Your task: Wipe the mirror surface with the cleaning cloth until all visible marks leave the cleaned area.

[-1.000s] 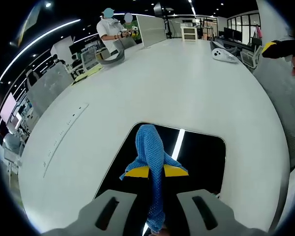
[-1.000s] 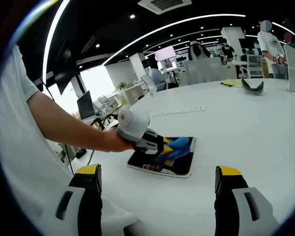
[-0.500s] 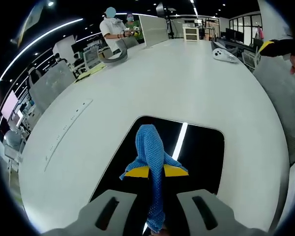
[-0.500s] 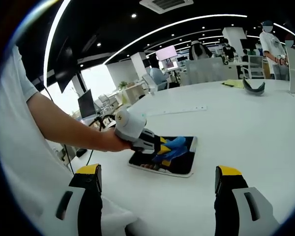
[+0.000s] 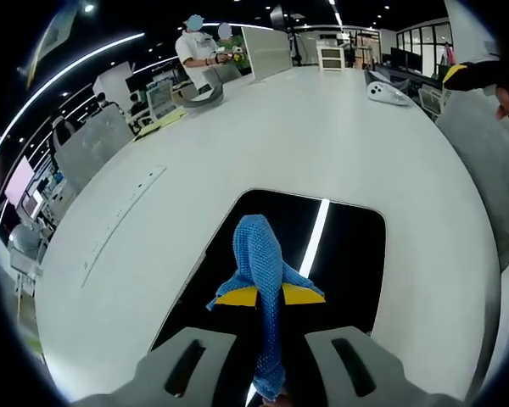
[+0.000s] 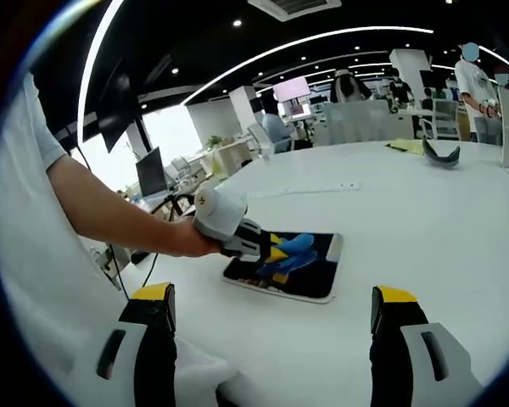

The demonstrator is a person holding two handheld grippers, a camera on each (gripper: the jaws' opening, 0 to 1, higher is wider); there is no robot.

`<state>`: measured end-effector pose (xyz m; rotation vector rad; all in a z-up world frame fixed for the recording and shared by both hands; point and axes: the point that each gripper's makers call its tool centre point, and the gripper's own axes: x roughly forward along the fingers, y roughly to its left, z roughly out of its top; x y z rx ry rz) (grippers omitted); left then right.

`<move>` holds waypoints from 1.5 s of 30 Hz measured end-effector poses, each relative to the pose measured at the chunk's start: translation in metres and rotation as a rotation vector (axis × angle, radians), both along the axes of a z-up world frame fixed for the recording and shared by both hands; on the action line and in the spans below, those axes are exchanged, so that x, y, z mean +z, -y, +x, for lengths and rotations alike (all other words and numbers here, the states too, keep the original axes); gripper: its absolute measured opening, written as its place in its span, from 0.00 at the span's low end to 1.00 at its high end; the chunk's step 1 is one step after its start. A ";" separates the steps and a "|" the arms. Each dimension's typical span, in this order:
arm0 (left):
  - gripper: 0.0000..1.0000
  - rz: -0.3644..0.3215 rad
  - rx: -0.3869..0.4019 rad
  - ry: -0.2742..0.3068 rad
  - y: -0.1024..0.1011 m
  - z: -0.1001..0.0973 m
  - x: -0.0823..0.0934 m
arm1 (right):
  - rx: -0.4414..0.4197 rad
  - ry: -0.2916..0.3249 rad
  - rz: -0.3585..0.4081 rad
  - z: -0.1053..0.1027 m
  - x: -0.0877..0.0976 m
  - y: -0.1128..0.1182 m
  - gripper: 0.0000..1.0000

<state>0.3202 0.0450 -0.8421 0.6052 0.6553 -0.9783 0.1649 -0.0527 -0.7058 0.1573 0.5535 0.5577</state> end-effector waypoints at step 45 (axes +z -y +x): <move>0.06 -0.014 0.042 0.014 -0.049 -0.008 0.001 | 0.004 -0.008 0.029 -0.005 0.000 -0.009 0.97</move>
